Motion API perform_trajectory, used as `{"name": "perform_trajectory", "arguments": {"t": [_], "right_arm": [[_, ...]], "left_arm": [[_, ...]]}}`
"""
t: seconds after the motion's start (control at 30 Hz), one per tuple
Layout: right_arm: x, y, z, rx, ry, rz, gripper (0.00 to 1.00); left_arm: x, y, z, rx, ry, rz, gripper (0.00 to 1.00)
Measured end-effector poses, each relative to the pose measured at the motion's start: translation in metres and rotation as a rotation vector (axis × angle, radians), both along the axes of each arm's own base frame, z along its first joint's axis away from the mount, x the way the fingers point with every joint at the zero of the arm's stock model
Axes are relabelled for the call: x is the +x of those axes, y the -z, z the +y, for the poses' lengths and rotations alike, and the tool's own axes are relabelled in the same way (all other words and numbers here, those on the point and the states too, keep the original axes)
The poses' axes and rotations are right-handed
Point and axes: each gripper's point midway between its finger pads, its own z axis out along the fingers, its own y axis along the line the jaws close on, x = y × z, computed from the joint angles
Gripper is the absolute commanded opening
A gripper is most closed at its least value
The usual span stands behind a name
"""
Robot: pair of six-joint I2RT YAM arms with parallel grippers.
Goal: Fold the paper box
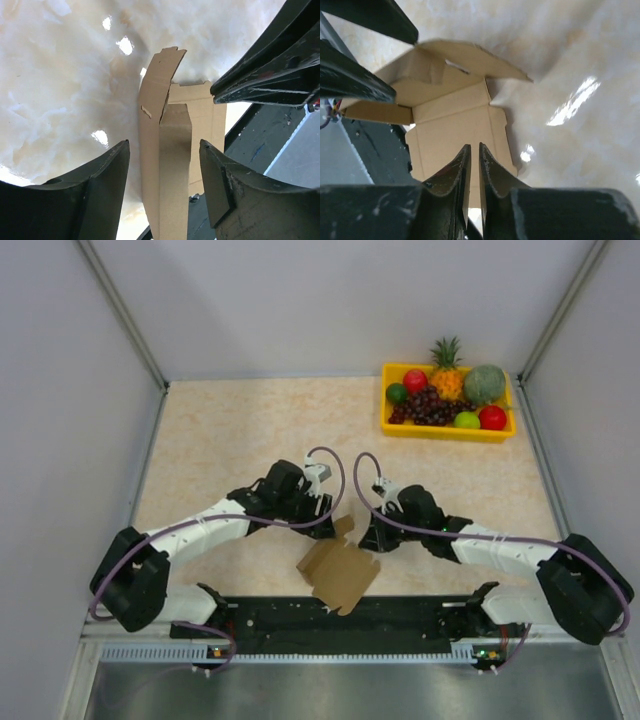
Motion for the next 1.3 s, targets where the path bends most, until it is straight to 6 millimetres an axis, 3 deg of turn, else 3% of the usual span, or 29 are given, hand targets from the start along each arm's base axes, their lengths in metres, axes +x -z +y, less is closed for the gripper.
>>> {"name": "perform_trajectory", "arguments": {"t": [0.13, 0.23, 0.37, 0.7, 1.13, 1.3], "right_arm": [[-0.019, 0.017, -0.009, 0.016, 0.037, 0.097, 0.00], [-0.025, 0.023, -0.010, 0.030, 0.065, 0.141, 0.00], [-0.019, 0.022, -0.002, 0.074, 0.088, 0.160, 0.00], [-0.007, 0.050, 0.002, 0.027, 0.157, 0.219, 0.00], [0.005, 0.051, 0.008, 0.021, 0.176, 0.210, 0.00], [0.007, 0.050, 0.006, 0.010, 0.176, 0.194, 0.00]], "left_arm": [[0.002, -0.006, 0.000, -0.009, -0.004, -0.004, 0.59], [0.003, -0.009, 0.003, -0.023, -0.016, 0.009, 0.56], [0.005, -0.012, 0.006, -0.049, -0.028, 0.035, 0.55], [-0.001, -0.016, 0.004, -0.091, -0.013, 0.076, 0.52], [-0.006, -0.009, 0.004, -0.086, 0.000, 0.106, 0.42], [-0.008, -0.004, 0.002, -0.077, 0.008, 0.118, 0.33]]}}
